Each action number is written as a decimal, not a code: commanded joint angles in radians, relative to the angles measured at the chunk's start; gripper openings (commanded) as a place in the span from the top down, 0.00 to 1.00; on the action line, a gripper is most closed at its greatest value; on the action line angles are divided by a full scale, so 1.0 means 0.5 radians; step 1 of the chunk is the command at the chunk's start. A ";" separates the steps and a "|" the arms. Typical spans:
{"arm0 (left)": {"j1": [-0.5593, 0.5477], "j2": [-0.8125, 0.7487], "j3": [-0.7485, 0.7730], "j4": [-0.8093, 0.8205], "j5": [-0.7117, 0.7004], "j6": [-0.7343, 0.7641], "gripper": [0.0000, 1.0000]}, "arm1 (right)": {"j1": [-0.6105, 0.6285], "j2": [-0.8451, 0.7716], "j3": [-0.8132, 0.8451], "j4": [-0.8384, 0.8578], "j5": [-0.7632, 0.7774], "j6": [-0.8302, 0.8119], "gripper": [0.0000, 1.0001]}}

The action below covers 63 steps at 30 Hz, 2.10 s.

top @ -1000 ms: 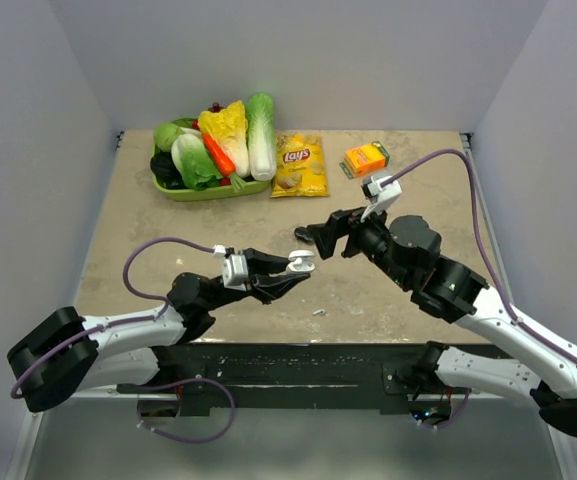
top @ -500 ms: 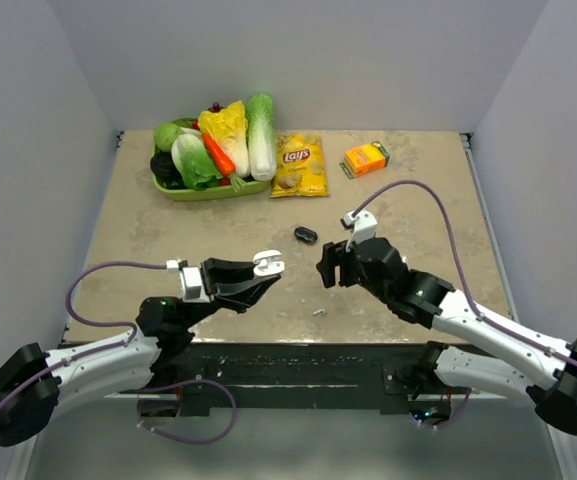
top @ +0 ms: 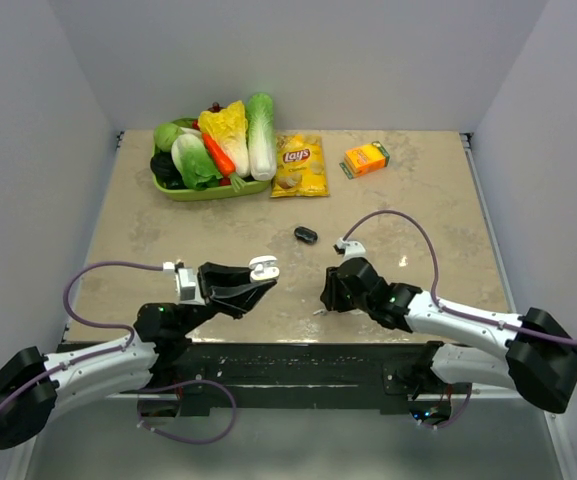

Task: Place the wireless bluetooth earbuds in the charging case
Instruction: Pick up the earbud from the center of the board.

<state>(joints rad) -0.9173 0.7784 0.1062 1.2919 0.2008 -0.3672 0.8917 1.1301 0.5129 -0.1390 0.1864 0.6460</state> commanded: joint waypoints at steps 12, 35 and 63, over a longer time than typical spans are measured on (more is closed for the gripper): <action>-0.071 0.051 -0.062 0.340 -0.073 -0.026 1.00 | 0.110 -0.051 -0.197 0.143 -0.023 0.113 1.00; -0.101 0.008 -0.090 0.266 -0.086 0.007 1.00 | 0.110 0.393 -0.081 0.266 0.041 0.239 1.00; -0.120 0.026 -0.099 0.242 -0.144 0.032 1.00 | 0.162 0.461 0.453 -0.201 0.115 -0.084 0.36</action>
<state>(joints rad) -0.9703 0.7872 0.0669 1.2919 0.1501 -0.3733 0.9646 1.3647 0.7277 -0.2291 0.2401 0.5938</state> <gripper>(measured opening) 0.341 0.636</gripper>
